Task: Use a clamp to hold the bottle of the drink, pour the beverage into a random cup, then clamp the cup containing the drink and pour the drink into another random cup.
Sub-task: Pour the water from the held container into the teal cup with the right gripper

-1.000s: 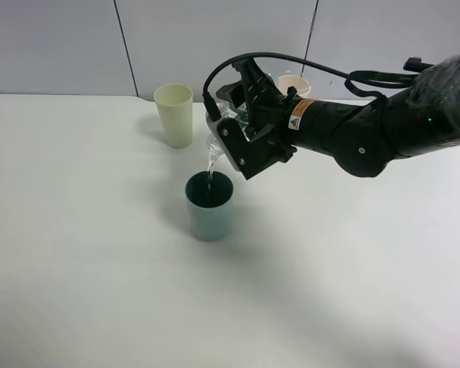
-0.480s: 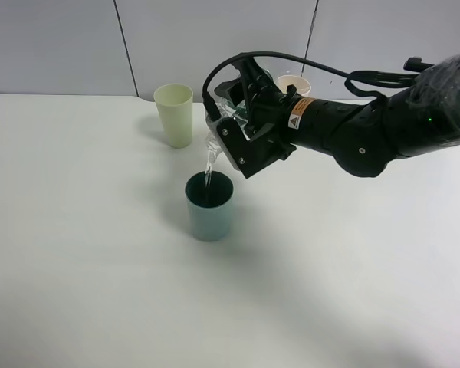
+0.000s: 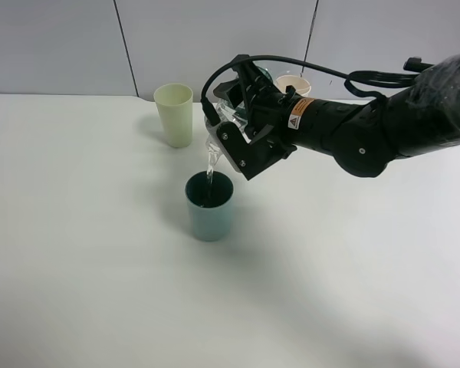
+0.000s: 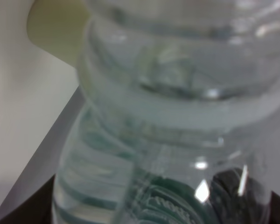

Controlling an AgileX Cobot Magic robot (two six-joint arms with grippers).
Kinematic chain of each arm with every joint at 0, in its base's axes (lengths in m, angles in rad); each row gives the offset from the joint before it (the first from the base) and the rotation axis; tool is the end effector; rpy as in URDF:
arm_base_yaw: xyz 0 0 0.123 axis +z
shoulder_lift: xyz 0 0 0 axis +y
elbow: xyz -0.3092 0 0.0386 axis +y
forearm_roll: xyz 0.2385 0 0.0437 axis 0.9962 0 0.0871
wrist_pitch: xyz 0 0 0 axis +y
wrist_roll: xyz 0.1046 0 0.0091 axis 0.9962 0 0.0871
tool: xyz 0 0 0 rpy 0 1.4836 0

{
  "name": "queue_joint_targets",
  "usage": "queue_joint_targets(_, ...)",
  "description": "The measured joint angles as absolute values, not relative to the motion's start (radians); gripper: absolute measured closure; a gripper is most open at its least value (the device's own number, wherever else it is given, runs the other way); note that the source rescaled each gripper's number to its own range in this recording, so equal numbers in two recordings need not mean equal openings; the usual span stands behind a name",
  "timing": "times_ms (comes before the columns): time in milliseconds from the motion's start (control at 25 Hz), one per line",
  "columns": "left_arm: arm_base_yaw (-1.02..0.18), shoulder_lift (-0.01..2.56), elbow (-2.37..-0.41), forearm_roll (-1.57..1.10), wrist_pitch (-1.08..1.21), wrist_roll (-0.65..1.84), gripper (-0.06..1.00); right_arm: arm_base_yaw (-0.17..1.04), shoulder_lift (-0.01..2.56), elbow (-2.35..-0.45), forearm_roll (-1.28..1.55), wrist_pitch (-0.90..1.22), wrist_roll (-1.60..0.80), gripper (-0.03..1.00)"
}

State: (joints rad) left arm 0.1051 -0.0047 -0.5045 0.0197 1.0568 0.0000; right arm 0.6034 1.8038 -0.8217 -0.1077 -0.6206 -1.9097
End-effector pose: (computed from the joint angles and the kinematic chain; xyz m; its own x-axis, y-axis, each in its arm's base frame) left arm -0.0284 -0.0012 0.2679 -0.4429 -0.0370 -0.8958 -0.1159 0.9931 0.0163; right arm 0.3079 0.2202 0.2121 0.6538 -0.6529 0.3825 0.0498 -0.4672 -0.8827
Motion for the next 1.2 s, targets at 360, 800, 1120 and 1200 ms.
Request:
queue_joint_targets(360, 0.105, -0.005, -0.504, 0.020, 1.057, 0.000, 0.14, 0.603, 1.804, -0.823, -0.116, -0.621, -1.940, 0.97)
queue_joint_targets(800, 0.105, -0.005, -0.504, 0.020, 1.057, 0.000, 0.14, 0.603, 1.804, -0.823, -0.127, -0.623, -1.974, 0.97)
queue_joint_targets(1120, 0.105, -0.005, -0.504, 0.020, 1.057, 0.000, 0.14, 0.603, 1.804, -0.824, -0.142, -0.623, -1.985, 0.97)
queue_joint_targets(1200, 0.105, -0.005, -0.504, 0.020, 1.057, 0.000, 0.14, 0.603, 1.804, -0.824, -0.148, -0.624, -1.987, 0.97)
